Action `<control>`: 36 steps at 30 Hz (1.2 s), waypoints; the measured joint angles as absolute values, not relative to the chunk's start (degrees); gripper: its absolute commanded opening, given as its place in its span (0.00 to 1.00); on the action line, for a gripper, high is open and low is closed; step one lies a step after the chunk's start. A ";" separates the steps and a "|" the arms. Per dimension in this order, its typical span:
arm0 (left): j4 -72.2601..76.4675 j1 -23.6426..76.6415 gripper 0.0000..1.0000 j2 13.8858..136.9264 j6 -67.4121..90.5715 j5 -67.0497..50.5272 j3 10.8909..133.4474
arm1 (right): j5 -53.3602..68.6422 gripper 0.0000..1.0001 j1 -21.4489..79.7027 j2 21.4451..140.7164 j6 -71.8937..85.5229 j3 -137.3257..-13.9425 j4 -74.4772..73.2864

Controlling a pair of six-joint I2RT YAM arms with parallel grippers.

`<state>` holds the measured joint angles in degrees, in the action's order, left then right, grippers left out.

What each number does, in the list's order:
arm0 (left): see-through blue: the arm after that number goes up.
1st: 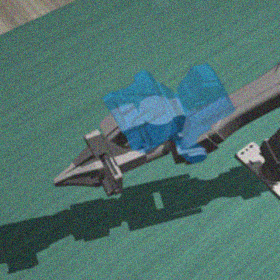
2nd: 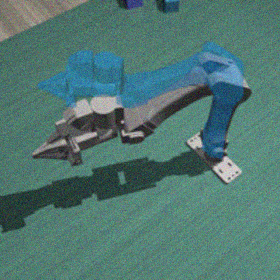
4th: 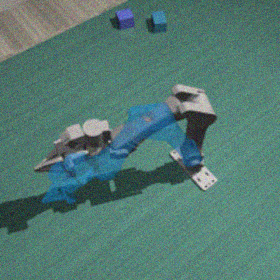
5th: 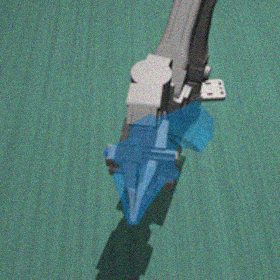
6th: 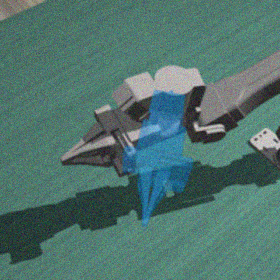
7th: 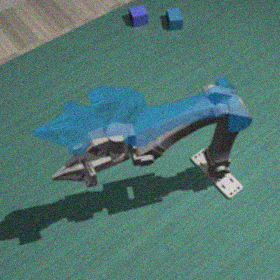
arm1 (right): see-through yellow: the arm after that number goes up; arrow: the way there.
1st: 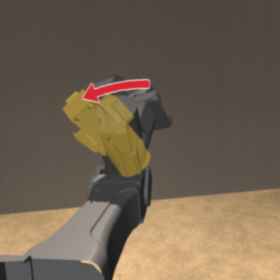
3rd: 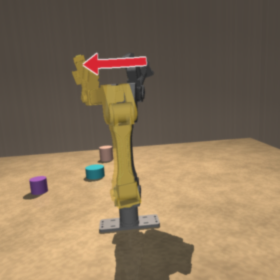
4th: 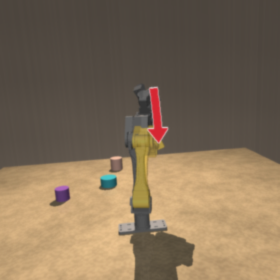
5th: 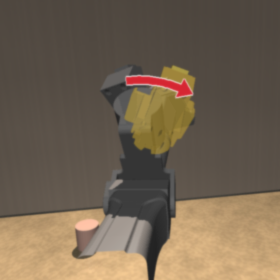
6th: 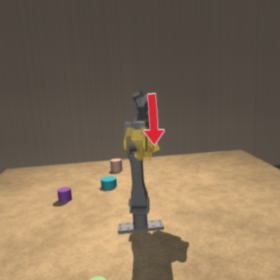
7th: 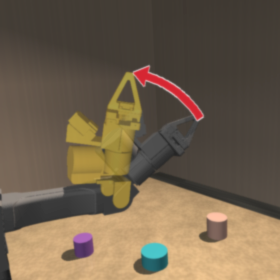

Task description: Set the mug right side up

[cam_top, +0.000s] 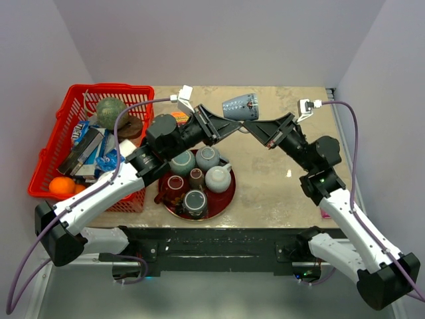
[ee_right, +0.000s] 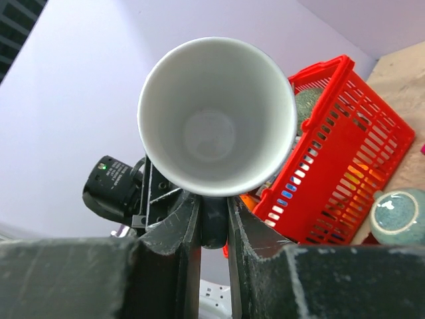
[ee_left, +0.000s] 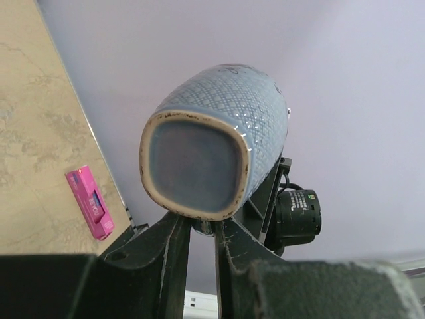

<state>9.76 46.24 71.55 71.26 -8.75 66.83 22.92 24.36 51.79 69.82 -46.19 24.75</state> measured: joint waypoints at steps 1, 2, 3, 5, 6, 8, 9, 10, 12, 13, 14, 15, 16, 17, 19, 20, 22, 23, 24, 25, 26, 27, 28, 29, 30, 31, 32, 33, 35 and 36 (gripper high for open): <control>9.63 46.24 0.49 71.55 71.07 -8.75 66.83 | 22.79 0.00 24.38 51.68 69.23 -46.61 23.75; 9.13 46.24 0.60 71.55 70.28 -8.67 66.83 | 22.46 0.00 24.38 51.62 68.82 -47.05 22.70; 8.58 46.22 0.75 71.53 69.38 -8.80 66.81 | 21.82 0.00 24.40 51.59 68.05 -47.75 21.50; 8.34 46.30 0.91 71.48 67.96 -9.02 66.78 | 20.82 0.00 24.43 51.66 66.02 -49.04 18.26; 8.08 46.35 0.94 71.20 67.46 -9.02 66.78 | 20.25 0.00 24.43 51.72 65.17 -49.52 16.53; 7.60 46.54 0.99 70.43 66.04 -8.91 66.67 | 19.07 0.00 24.45 51.92 63.53 -50.22 12.88; 7.46 46.57 0.99 69.63 65.06 -8.64 66.39 | 18.46 0.00 24.45 52.12 62.74 -50.59 11.25; 7.22 46.59 0.99 68.73 64.34 -8.38 66.02 | 17.56 0.00 24.49 52.42 61.87 -51.05 9.34; 5.74 46.59 0.99 66.83 62.63 -7.33 65.49 | 15.55 0.00 24.49 53.34 59.77 -52.51 5.37; 4.84 46.59 0.99 65.91 61.71 -6.74 65.39 | 14.55 0.00 24.49 53.87 58.85 -53.25 3.75; 3.79 46.59 0.99 65.19 60.62 -6.04 65.39 | 13.21 0.00 24.51 54.78 57.23 -54.46 1.48; 2.52 46.59 0.99 64.51 59.51 -5.26 65.39 | 11.84 0.00 24.51 55.81 55.53 -55.75 -0.60; 1.04 46.59 0.99 63.96 58.35 -4.56 65.39 | 9.76 0.00 24.58 57.21 53.54 -57.28 -2.79; -0.64 46.59 0.99 63.59 56.75 -3.90 65.41 | 8.21 0.00 24.64 58.39 51.62 -58.35 -4.32; -4.36 46.59 0.99 63.20 54.13 -2.26 65.45 | 4.47 0.00 24.67 61.45 47.27 -60.88 -7.38; -6.87 46.59 0.99 63.16 52.75 -1.19 65.47 | 2.24 0.00 24.69 62.98 45.08 -61.84 -8.58; -12.23 46.59 0.99 63.18 50.57 1.23 65.47 | -1.56 0.00 24.69 65.89 41.32 -62.67 -10.00; -14.94 46.59 0.99 63.20 49.56 2.37 65.47 | -3.33 0.00 24.69 67.37 39.53 -62.67 -10.15; -17.47 46.59 0.99 63.20 48.51 3.46 65.47 | -5.06 0.00 24.69 69.12 37.91 -62.72 -10.33; -19.73 46.59 0.99 63.20 47.64 4.51 65.47 | -6.74 0.00 24.71 70.98 36.32 -62.83 -10.52; -21.96 46.59 0.99 63.20 46.74 5.58 65.47 | -8.38 0.00 24.71 72.97 34.70 -63.00 -10.66; -24.03 46.59 0.99 63.20 45.87 6.76 65.47 | -10.04 0.00 24.69 75.13 33.12 -63.11 -10.72; -26.33 46.59 0.99 63.20 45.01 8.08 65.49 | -11.77 0.00 24.69 77.76 31.31 -63.16 -10.63; -27.66 46.59 0.99 63.20 44.47 8.91 65.49 | -12.99 0.00 24.69 79.70 30.20 -63.24 -10.52; -29.28 46.59 0.99 63.20 43.86 9.93 65.52 | -14.26 0.00 24.69 82.02 28.95 -63.51 -10.41; -30.65 46.59 0.99 63.20 43.44 10.83 65.52 | -15.09 0.00 24.69 84.16 28.03 -63.86 -10.39; -31.90 46.59 0.99 63.20 42.94 11.49 65.56 | -16.34 0.00 24.69 87.35 26.81 -64.99 -10.44; -32.95 46.59 0.99 63.18 42.50 12.12 65.58 | -17.04 0.00 24.69 89.56 26.15 -65.82 -10.17; -34.94 46.59 0.99 63.18 41.85 12.93 65.80 | -18.65 0.00 24.69 95.15 24.77 -68.62 -9.80; -35.83 46.59 0.99 63.18 41.54 13.34 65.89 | -19.18 0.00 24.69 97.93 24.23 -70.22 -9.54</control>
